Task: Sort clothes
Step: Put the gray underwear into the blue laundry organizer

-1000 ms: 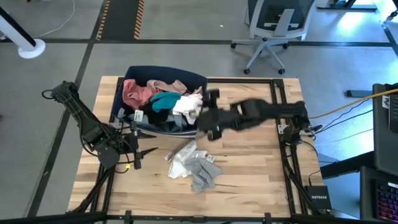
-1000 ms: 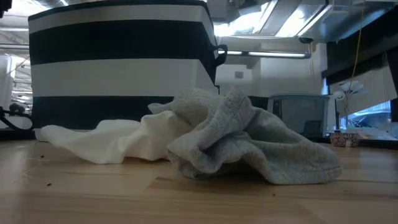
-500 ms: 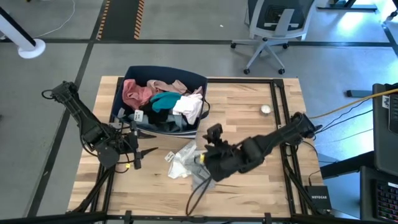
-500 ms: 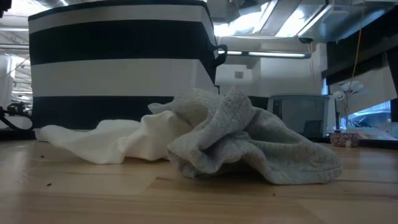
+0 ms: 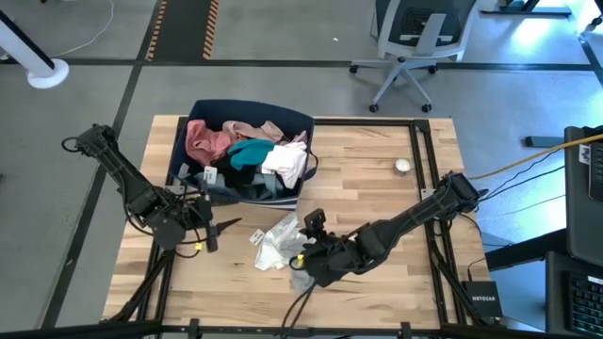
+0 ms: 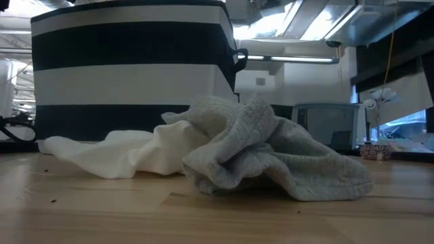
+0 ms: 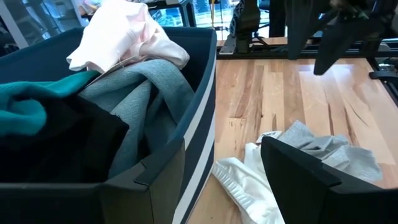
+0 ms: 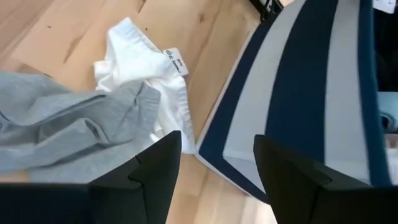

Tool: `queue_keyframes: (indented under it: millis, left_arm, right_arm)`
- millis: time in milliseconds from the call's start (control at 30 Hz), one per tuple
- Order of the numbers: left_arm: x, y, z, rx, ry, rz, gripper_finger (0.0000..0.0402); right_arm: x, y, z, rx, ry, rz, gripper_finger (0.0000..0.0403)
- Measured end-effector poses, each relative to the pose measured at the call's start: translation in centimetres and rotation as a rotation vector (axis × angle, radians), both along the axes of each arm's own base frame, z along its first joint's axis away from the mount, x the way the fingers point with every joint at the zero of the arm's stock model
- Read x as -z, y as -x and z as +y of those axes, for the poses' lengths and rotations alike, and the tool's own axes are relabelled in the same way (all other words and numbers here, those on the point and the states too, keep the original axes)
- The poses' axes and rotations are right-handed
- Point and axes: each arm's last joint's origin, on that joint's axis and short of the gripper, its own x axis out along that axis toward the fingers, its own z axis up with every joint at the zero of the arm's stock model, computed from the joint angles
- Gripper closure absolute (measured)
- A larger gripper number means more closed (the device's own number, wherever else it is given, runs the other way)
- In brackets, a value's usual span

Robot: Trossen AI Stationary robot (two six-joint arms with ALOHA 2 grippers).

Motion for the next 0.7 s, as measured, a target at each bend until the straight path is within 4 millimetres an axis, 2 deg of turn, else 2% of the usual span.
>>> queue_keyframes:
  millis: [333, 700]
  left_arm:
    - [0.0, 0.0, 0.0, 0.000, -0.001, 0.001, 0.0194]
    - [0.0, 0.0, 0.0, 0.000, -0.003, 0.003, 0.0194]
  right_arm:
    - [2.5, 0.0, 0.0, -0.003, -0.004, 0.014, 0.0182]
    - [4.8, -0.1, 0.3, -0.047, -0.088, 0.022, 0.0182]
